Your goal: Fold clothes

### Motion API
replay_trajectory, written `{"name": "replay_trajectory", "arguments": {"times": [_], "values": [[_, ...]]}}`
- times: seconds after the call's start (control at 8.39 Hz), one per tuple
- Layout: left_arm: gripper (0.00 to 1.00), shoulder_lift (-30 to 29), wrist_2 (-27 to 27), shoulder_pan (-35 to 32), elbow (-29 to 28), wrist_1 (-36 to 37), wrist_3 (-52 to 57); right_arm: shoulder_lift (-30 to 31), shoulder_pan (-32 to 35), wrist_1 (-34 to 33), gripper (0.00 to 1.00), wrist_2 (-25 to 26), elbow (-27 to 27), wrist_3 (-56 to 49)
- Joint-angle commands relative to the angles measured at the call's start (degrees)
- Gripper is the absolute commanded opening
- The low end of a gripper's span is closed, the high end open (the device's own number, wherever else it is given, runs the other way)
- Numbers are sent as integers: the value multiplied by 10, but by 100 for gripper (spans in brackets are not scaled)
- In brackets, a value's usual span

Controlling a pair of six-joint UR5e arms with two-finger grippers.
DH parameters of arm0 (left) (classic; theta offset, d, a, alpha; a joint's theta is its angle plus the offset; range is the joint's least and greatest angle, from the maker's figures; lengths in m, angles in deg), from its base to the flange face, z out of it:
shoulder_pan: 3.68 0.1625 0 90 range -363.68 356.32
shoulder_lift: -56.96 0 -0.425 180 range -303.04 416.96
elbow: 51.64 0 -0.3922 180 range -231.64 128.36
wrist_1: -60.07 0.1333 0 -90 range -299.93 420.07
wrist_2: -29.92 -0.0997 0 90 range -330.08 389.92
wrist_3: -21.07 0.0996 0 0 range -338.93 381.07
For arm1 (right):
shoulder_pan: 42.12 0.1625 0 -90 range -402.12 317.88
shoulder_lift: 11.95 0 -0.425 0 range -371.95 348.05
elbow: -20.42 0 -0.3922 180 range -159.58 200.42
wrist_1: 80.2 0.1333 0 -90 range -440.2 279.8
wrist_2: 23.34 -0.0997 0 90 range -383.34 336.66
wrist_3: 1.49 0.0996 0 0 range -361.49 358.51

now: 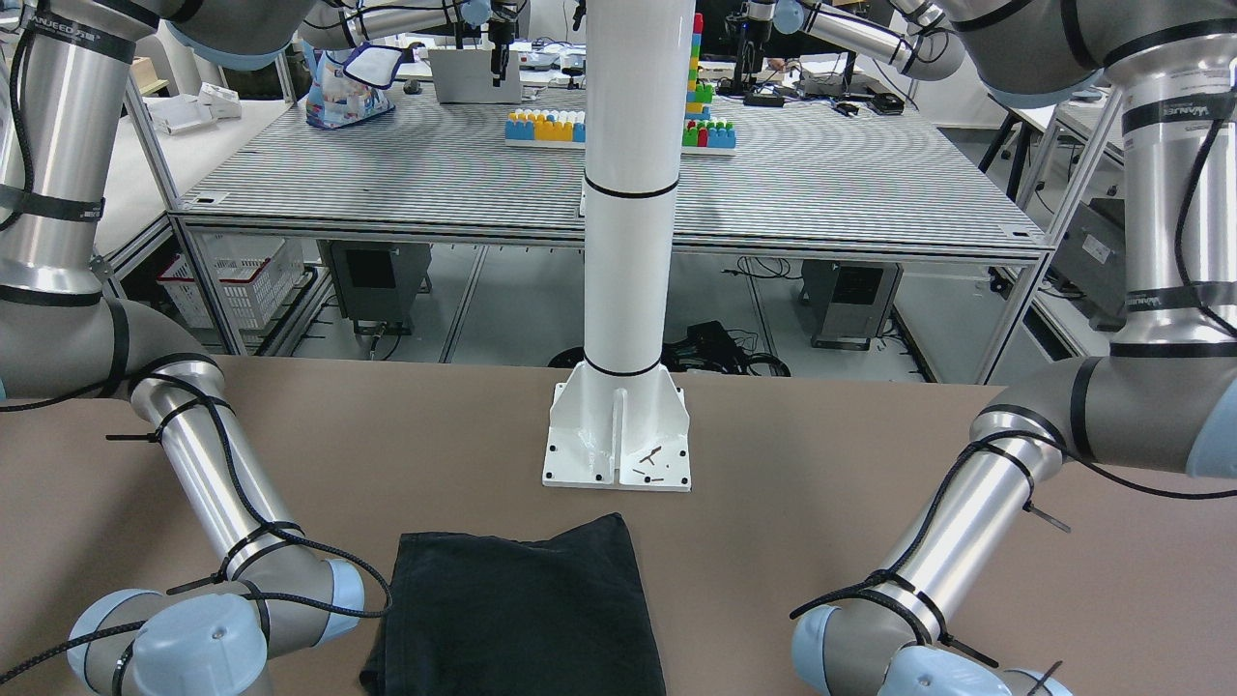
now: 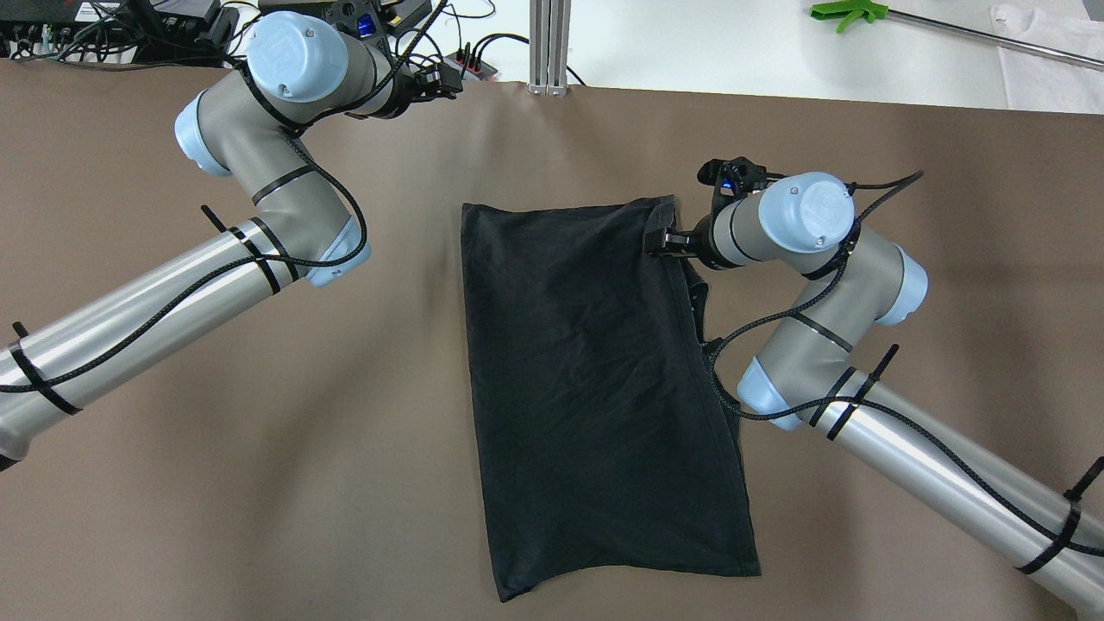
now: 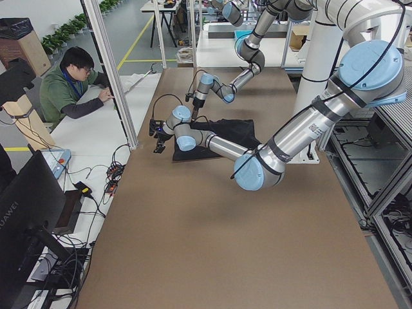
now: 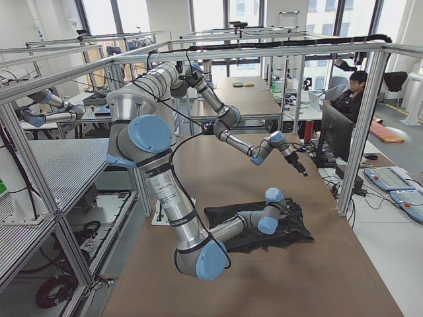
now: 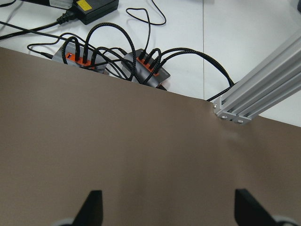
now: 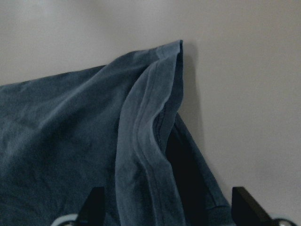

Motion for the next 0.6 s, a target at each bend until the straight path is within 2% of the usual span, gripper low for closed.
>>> {"name": "replay_trajectory", "arguments": {"times": [0.0,0.48], "values": [[100,1,-1,0,0,0,0,-2,-25,1,95,32,14,4],[100,0,-2,3,-1,0,0,17,-22,0,95,32,37,-56]]}}
